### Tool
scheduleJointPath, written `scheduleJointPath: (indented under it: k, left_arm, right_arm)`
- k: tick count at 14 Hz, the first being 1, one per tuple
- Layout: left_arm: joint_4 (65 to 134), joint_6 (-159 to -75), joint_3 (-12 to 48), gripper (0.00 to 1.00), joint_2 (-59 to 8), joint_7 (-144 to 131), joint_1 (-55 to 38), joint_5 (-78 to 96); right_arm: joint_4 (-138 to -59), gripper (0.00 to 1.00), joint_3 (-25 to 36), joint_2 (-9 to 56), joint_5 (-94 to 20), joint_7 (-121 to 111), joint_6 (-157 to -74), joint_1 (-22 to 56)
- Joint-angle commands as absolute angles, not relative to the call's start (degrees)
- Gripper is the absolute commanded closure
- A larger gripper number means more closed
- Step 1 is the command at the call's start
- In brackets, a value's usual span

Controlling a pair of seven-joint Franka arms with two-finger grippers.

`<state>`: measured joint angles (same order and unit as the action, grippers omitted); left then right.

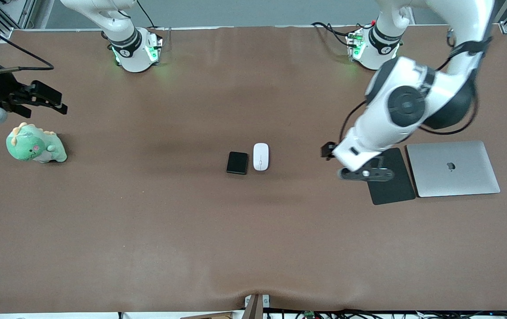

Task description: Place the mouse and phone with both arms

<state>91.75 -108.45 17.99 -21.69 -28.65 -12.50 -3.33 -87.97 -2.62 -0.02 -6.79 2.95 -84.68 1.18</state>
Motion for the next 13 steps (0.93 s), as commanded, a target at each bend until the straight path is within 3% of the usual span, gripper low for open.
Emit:
scheduleJointPath:
  k: [1,8,13]
  left_arm:
    - [90.9,-111.3,17.9,0.00,-25.6,-32.8,-15.9,-4.9]
    - [90.4,-122.4,17.9,0.00,-35.6,-43.3,-25.7,-8.6]
    - [90.4,-127.9,17.7,0.00,-40.4,-50.4,-29.5,-9.1]
  right_arm:
    - [-87.2,0.00,-2.6,0.9,-7.9,7.1,-85.0,4.4]
    - [-88.0,0.00,-2.6,2.7,-7.8,16.5,-87.2,11.5]
    - [-87.9,0.00,-2.7,3.8,-7.9,17.6,-89.1,12.0]
